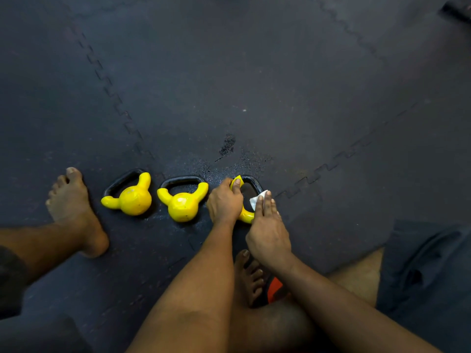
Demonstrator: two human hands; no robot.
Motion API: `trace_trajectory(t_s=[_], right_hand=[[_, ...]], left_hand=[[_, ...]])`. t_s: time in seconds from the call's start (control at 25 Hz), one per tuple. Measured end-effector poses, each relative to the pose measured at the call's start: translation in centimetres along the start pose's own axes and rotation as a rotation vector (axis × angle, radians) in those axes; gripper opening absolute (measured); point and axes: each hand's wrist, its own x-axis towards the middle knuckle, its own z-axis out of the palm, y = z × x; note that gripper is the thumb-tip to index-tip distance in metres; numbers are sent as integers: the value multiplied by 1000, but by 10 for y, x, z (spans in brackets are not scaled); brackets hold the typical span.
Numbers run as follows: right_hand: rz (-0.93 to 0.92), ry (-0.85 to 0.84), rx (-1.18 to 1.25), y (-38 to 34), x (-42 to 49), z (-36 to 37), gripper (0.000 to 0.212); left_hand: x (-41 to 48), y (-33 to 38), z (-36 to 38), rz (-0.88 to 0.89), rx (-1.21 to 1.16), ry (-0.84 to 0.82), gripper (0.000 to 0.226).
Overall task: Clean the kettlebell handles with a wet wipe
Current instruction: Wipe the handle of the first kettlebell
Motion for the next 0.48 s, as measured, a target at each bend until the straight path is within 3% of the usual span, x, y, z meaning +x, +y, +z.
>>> trace_trajectory(t_s=[0.48], right_hand=[[-33,41,-83,2,-2,8,76]], left_hand=[[-4,-3,-1,40,-25,10,36]])
